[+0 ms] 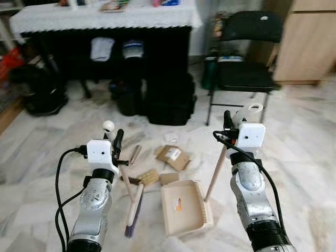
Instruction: Sweep floor
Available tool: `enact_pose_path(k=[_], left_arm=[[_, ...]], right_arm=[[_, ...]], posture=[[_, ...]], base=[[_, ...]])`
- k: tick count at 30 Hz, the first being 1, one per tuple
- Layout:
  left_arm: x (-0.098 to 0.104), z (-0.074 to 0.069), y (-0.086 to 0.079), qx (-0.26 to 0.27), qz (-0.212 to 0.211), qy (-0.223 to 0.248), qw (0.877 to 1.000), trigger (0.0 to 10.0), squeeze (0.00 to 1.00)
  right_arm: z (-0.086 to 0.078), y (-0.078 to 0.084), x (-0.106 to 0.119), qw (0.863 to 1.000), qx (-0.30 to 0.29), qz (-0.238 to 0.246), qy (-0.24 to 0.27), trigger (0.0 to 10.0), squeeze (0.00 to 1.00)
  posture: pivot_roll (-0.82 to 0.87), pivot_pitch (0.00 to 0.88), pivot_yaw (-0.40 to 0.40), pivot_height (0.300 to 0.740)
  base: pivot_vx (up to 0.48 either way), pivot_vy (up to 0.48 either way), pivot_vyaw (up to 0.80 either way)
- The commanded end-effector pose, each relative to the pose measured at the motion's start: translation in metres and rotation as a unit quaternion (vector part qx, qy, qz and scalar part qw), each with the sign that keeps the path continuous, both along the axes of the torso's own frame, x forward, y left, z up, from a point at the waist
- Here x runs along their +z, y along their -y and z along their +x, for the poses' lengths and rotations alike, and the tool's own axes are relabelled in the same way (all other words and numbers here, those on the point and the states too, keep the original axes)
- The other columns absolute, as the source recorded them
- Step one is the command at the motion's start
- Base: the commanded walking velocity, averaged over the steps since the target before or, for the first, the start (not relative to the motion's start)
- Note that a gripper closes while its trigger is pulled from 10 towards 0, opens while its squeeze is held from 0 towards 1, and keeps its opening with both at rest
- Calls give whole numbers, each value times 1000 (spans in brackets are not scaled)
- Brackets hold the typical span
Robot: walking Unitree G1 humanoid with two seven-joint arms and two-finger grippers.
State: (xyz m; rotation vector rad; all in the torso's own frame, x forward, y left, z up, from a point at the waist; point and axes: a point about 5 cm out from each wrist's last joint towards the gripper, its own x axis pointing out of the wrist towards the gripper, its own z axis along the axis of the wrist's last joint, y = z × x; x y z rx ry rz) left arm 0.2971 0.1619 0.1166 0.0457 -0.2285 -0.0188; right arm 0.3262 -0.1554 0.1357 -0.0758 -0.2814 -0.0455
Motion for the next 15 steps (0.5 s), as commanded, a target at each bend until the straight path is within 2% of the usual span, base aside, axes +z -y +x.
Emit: enact_pose_path(k=[1,5,15], left_arm=[[11,1,1,-4,3,27,1000,10000,0],[11,1,1,-4,3,27,1000,10000,0],[8,1,0,2,12,19,1000,10000,0]], right_arm=[[1,1,8,1000,0,0,16,10000,0],[1,1,8,1000,0,-1,16,10000,0],[0,-2,8,1000,5,-8,23,10000,0]], posture=[[32,65,56,740],[31,65,57,740],[32,49,52,740]], base=[[0,0,-756],[0,0,-717],[28,0,0]])
